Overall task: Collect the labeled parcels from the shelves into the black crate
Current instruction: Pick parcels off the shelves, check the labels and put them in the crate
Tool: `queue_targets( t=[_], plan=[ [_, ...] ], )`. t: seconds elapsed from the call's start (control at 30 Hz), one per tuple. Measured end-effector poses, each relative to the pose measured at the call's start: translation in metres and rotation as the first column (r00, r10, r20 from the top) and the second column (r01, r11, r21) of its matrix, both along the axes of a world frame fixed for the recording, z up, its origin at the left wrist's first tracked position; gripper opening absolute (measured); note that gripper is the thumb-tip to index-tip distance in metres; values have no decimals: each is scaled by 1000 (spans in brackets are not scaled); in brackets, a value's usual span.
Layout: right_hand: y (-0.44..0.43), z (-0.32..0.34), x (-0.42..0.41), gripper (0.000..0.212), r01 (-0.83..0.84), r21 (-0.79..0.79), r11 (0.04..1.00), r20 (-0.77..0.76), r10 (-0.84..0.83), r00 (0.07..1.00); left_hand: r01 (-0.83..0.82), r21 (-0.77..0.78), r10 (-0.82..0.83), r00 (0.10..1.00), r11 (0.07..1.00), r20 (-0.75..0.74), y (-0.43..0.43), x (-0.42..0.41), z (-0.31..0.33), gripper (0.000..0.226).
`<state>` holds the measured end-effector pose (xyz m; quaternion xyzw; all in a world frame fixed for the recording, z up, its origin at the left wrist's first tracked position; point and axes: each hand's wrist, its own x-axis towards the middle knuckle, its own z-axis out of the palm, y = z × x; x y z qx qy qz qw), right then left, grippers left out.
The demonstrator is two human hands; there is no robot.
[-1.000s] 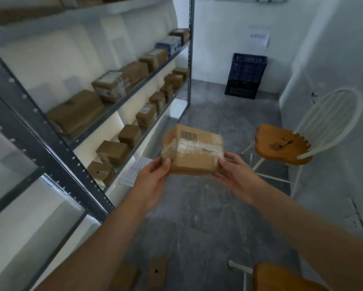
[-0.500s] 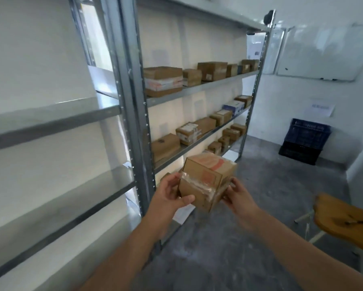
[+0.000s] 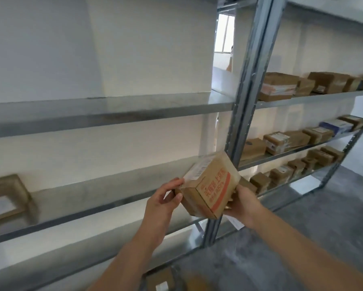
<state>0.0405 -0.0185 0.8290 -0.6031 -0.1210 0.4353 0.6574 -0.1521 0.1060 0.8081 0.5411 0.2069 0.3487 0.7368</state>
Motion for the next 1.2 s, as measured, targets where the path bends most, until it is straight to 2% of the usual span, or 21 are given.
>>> queue_targets(
  t=[0.13,0.23,0.37,0.47,0.6,0.73,0.87,0.93,1.03,1.07,1.13,1.2],
  plan=[
    [52,-13,-34,69,-116,-26,993,-151,111,982,-94,46,95,995,995,-34,20,-50,-6,36],
    [89,-19,-61,61,-223,-1,975,-165,219,962,-134,28,135,990,991,-46,38,-75,-4,34],
    [139,-23,-82,57,-296,143,944,-228,323,919,-214,22,214,977,977,8,64,-103,0,27],
    [179,-15,-96,55,-372,159,915,-283,403,870,-266,45,266,964,963,17,80,-123,5,35],
    [236,-8,-120,46,-484,167,859,-266,513,817,-328,56,331,941,943,-63,103,-157,14,51],
    [283,3,-156,45,-612,174,771,-311,633,709,-396,103,408,900,912,-151,125,-194,20,51],
    [317,3,-194,45,-685,203,700,-252,713,654,-472,134,491,843,871,-219,134,-226,20,50],
    [332,-2,-213,44,-742,201,640,-206,768,606,-551,181,580,780,814,-235,134,-238,17,48],
    [351,-11,-245,31,-801,164,575,-119,818,563,-672,183,696,687,718,-207,128,-255,10,48],
    [357,-14,-256,29,-832,144,536,-70,844,532,-694,162,711,670,702,-213,124,-262,8,52],
    [365,-18,-276,38,-896,117,428,16,902,432,-730,96,729,645,677,-230,116,-278,4,60],
    [369,-16,-295,47,-941,105,320,73,942,329,-768,34,756,621,640,-209,109,-296,4,60]
  ],
)
